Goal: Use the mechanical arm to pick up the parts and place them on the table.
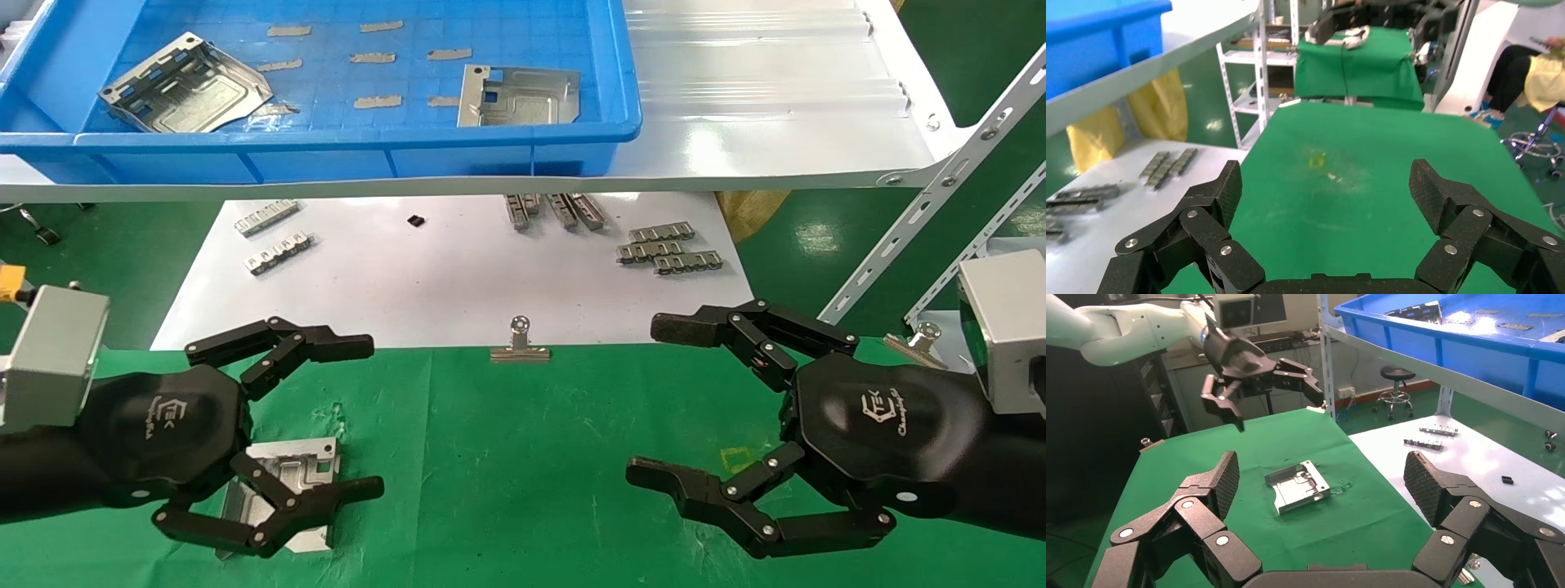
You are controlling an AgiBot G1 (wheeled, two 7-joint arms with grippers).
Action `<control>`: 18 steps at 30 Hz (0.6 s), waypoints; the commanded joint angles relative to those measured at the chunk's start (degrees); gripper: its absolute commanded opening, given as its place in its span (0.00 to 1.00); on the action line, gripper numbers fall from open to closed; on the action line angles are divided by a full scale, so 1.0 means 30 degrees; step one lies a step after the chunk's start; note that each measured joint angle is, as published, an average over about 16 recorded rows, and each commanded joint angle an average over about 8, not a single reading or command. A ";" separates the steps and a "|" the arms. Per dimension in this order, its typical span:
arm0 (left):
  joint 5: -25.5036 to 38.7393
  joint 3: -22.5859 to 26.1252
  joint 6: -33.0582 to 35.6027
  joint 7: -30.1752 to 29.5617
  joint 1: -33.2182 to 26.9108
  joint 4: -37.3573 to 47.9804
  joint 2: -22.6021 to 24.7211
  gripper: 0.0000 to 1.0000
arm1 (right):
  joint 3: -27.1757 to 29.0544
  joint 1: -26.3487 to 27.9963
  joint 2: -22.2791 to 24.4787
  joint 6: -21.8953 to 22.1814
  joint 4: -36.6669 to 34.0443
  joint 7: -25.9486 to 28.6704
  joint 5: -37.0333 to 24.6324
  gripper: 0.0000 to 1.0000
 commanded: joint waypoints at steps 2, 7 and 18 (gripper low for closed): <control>-0.0149 -0.0566 -0.0101 -0.0698 0.0444 -0.0911 -0.0119 1.00 | 0.0000 0.0000 0.0000 0.0000 0.0000 0.0000 0.0000 1.00; -0.0395 -0.1500 -0.0267 -0.1850 0.1176 -0.2415 -0.0315 1.00 | 0.0000 0.0000 0.0000 0.0000 0.0000 0.0000 0.0000 1.00; -0.0770 -0.2836 -0.0489 -0.3341 0.2217 -0.4559 -0.0599 1.00 | 0.0001 -0.0003 0.0003 0.0006 -0.0004 0.0000 0.0004 1.00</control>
